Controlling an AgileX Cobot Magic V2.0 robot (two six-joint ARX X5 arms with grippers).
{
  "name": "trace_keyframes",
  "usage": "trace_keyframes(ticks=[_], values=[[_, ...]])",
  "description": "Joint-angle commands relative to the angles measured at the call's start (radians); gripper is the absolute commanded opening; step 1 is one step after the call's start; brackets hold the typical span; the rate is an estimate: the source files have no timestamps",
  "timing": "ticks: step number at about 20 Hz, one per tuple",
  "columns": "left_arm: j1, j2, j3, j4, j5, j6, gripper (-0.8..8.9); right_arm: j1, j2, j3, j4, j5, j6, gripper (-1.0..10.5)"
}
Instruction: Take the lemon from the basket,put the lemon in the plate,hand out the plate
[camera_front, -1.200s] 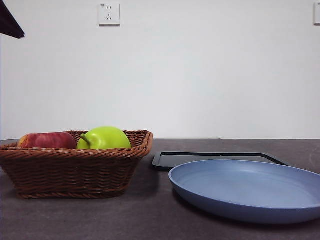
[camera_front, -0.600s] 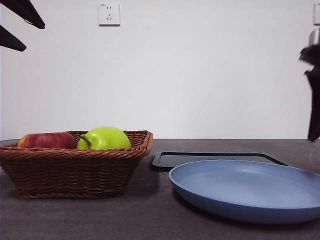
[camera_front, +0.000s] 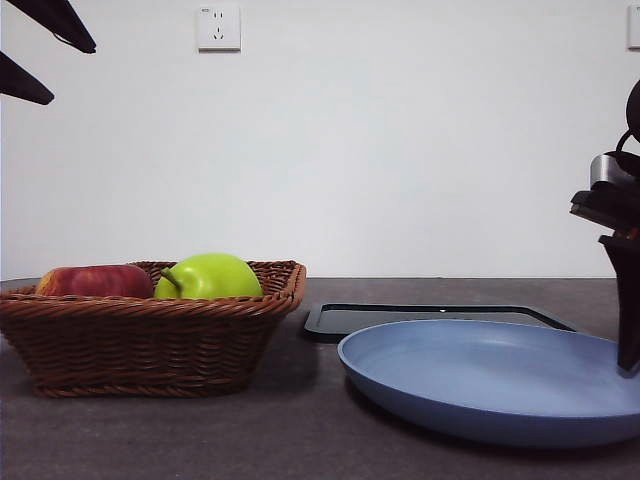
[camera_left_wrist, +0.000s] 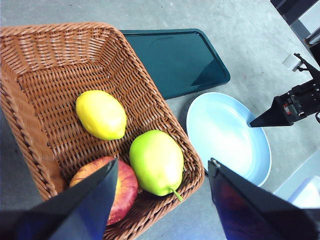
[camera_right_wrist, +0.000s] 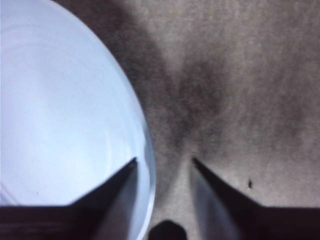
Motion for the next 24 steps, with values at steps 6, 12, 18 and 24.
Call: trace_keyframes(ticks=[6, 12, 18, 24], values=[[-0.003, 0.005, 0.018, 0.005, 0.004, -0.003, 3.17, 0.002, 0.013, 0.012, 0.003, -0.001, 0.007, 0.0], [-0.003, 0.005, 0.018, -0.003, 0.005, -0.009, 3.17, 0.0, -0.116, 0.013, -0.027, -0.002, 0.026, 0.0], [-0.038, 0.021, 0.02, 0.049, -0.078, -0.038, 3.53, 0.0, -0.314, 0.013, -0.108, -0.002, 0.04, 0.0], [-0.159, 0.222, 0.156, 0.035, -0.266, -0.058, 3.53, 0.0, -0.429, 0.013, -0.142, -0.002, 0.052, 0.0]])
